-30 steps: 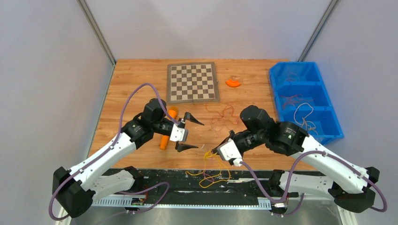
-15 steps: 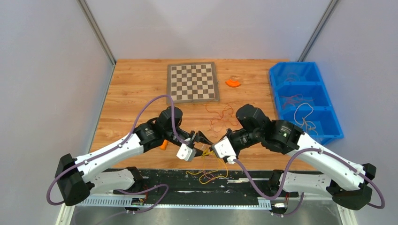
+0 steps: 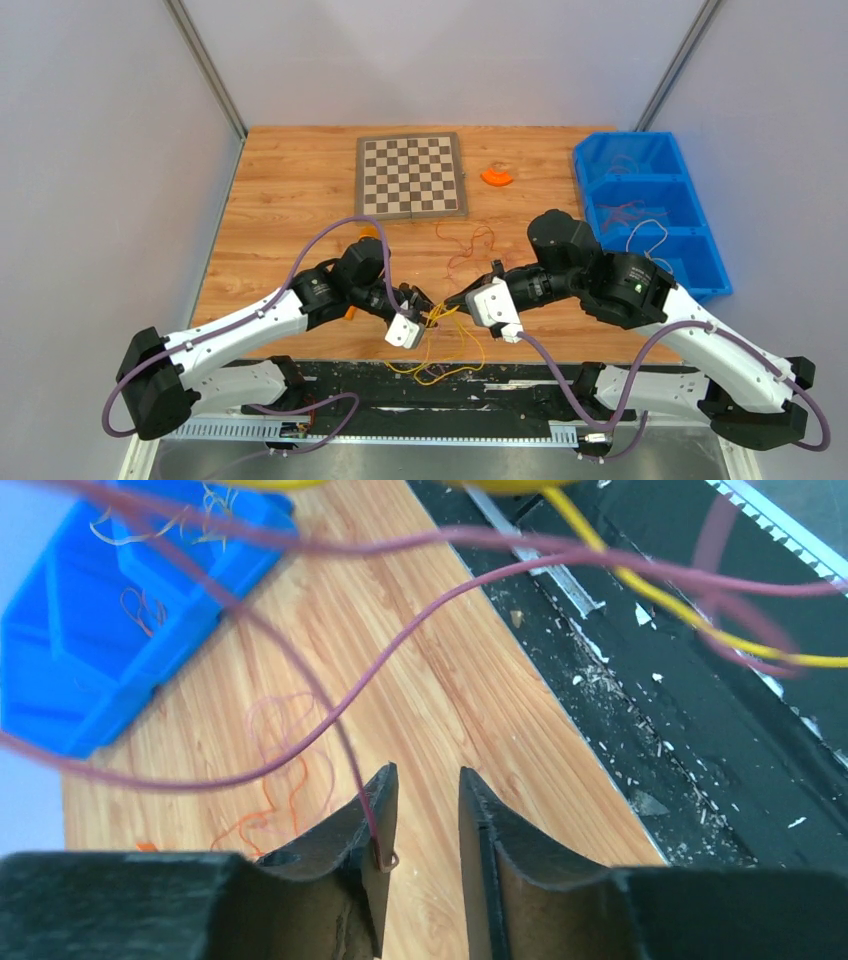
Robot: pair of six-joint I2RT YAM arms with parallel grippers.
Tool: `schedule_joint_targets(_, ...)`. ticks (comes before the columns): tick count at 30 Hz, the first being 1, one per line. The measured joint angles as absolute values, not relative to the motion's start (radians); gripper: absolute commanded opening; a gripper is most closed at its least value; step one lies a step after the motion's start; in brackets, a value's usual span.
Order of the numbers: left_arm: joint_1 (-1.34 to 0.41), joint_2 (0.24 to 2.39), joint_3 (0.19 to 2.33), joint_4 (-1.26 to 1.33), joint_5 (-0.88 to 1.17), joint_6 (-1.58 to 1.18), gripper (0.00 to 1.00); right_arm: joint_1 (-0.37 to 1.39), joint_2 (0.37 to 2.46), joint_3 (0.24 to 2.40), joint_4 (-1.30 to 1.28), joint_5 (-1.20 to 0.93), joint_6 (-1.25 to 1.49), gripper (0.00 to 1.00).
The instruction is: Untangle the cables
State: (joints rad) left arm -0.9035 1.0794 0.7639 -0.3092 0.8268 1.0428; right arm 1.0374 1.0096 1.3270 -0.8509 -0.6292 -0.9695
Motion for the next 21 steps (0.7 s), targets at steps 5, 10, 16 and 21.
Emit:
schedule_joint_targets(5, -0.903, 1.078, 0.759, -0.288, 0.801, 1.009, 0.0, 1.037, 1.006, 1.327, -0.85, -0.628, -0.954, 0.0)
schedule_joint_targets(10, -0.873, 1.041, 0.751, -0.247, 0.794, 0.904, 0.0, 1.037, 0.986, 1.326, -0.85, -0.579, -0.935, 0.0)
schedule_joint_targets(16, -0.659, 0.958, 0.639, -0.181, 0.759, 0.642, 0.0, 1.019, 0.95, 1.405, -0.864, -0.42, -0.906, 0.0)
schedule_joint_targets(21, -0.503, 0.989, 0.522, -0.183, 0.69, 0.463, 0.0, 0.942, 0.973, 1.62, -0.851, -0.26, -0.894, 0.0)
